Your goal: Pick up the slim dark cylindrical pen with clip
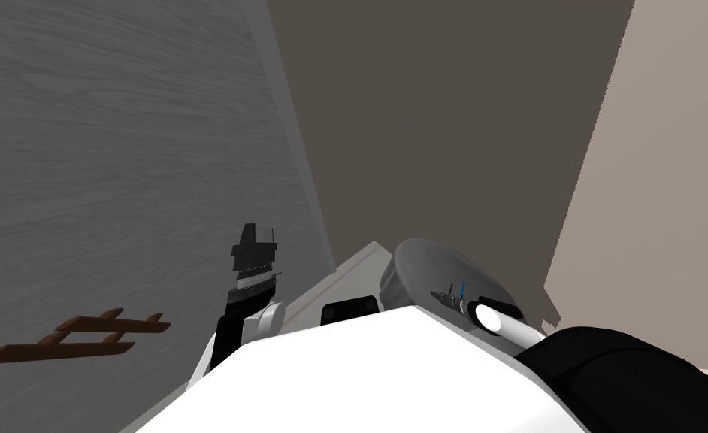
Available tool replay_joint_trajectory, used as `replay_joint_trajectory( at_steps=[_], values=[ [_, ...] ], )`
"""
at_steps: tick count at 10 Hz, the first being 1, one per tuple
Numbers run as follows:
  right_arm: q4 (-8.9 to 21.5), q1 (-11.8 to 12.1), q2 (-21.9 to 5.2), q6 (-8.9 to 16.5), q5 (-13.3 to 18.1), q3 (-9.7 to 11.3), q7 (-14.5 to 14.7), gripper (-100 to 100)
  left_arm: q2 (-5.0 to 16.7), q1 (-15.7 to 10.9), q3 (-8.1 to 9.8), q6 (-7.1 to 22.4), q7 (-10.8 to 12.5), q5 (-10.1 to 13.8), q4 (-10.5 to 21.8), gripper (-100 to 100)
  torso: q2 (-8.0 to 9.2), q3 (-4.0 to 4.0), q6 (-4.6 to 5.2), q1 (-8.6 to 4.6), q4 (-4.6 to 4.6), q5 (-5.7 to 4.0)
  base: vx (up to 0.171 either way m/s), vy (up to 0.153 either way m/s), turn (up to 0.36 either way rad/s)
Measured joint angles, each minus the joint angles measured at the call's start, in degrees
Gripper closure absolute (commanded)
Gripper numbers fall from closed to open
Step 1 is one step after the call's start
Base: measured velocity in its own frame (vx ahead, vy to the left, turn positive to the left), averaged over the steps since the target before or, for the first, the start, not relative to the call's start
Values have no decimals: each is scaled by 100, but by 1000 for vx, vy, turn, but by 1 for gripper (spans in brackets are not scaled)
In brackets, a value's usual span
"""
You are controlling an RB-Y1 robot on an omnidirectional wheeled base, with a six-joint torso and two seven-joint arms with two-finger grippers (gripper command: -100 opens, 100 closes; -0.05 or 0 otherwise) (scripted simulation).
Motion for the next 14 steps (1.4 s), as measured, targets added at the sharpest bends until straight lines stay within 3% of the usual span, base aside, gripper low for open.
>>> replay_joint_trajectory(
  at_steps=[8, 14],
  values=[
    [828, 107, -551, 935, -985, 66, -1288, -100, 0, 0, 0, 0, 0, 0, 0, 0, -5, -2, -3, 1, -1, 0, 13, -8, 115],
    [1346, 136, -769, 1480, -1536, 144, -1987, -100, 0, 0, 0, 0, 0, 0, 0, 0, -2, -1, 0, 3, 0, 0, 12, -5, 78]
  ],
)
